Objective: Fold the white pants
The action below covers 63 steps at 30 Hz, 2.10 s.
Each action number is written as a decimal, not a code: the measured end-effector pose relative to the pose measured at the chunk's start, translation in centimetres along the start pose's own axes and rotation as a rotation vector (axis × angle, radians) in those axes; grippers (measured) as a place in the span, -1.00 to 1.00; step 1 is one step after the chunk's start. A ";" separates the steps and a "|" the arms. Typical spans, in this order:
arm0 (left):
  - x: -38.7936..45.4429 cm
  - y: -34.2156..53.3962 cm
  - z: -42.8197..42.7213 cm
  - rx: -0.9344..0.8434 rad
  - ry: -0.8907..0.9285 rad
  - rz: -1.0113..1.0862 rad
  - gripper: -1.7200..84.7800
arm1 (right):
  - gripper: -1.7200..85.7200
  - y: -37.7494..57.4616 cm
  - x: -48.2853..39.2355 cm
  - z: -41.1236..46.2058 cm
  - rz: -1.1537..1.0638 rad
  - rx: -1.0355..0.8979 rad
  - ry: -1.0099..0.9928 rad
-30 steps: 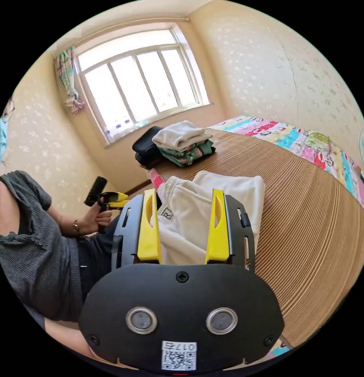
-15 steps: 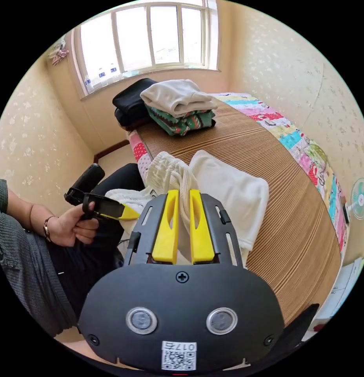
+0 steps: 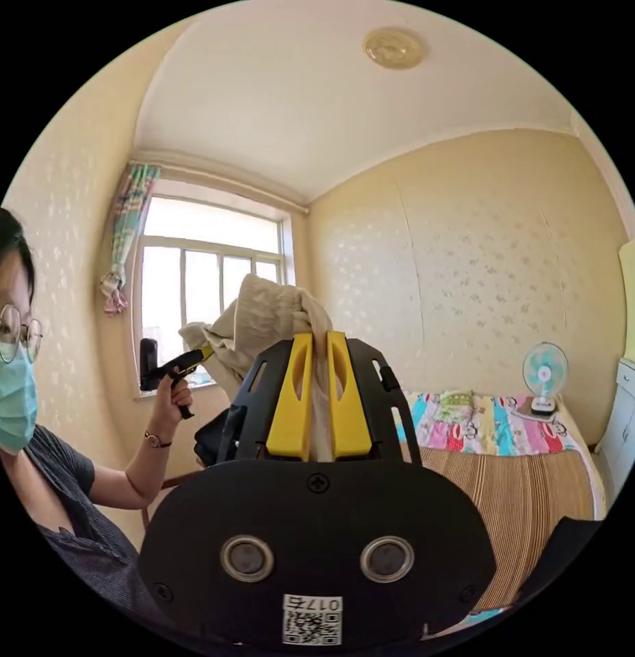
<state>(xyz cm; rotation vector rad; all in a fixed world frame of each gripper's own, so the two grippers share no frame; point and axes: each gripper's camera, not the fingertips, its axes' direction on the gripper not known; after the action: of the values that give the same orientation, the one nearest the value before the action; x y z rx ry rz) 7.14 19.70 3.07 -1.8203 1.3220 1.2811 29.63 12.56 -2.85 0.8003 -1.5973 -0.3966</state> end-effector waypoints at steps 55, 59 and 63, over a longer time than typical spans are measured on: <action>-14.8 42.4 35.2 -1.066 0.000 -0.470 -0.86 | -0.94 39.6 28.7 15.6 0.832 -1.022 -0.250; -18.6 36.2 25.7 -0.563 0.262 -0.680 -0.86 | -0.94 35.0 29.7 14.4 0.745 -0.991 -0.219; -22.4 40.0 14.4 -0.491 -0.118 -0.868 -0.87 | -0.94 34.5 31.2 11.7 0.713 -1.059 -0.127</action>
<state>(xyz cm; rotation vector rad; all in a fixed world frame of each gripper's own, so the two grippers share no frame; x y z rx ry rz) -36.69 26.02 21.71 -2.2085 0.0580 1.2113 8.55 13.03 40.25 -0.5933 -1.3958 -0.6680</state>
